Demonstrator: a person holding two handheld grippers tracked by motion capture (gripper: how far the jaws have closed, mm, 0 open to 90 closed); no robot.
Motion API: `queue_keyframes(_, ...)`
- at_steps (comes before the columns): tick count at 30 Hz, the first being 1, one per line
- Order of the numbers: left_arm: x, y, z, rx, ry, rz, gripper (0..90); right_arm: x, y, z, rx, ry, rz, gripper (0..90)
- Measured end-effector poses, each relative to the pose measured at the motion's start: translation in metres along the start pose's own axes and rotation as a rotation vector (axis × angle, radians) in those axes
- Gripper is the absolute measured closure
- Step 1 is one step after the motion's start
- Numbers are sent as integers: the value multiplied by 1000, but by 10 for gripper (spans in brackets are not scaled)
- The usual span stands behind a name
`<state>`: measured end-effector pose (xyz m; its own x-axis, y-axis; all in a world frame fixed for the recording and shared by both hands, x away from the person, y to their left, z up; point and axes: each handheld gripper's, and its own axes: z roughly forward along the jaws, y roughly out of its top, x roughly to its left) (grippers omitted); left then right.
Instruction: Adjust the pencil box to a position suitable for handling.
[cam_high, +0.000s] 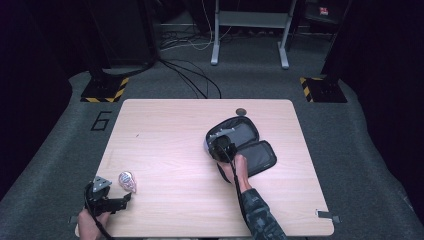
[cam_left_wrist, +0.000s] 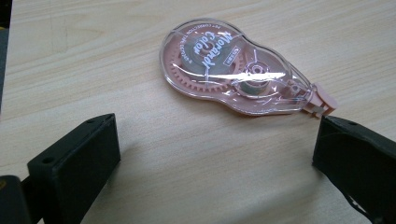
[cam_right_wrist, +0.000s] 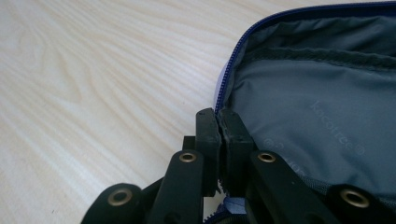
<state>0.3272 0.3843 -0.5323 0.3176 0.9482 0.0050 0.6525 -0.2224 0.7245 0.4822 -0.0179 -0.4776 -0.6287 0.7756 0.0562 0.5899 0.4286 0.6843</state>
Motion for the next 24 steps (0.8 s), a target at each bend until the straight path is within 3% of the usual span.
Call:
queue_keyframes(7, 0, 0, 0, 5, -2, 1, 4, 5, -11, -10, 6, 26, -31, 880)
queue_keyframes(16, 0, 0, -1, 10, -4, 1, 4, 17, -36, -32, 8, 107, -98, 853)
queue_keyframes(23, 0, 0, -1, 14, -5, 1, 4, 17, -59, -50, 13, 124, -109, 821)
queue_keyframes(24, 0, 0, -1, 10, -4, 1, 4, 18, -62, -52, 17, 133, -90, 822)
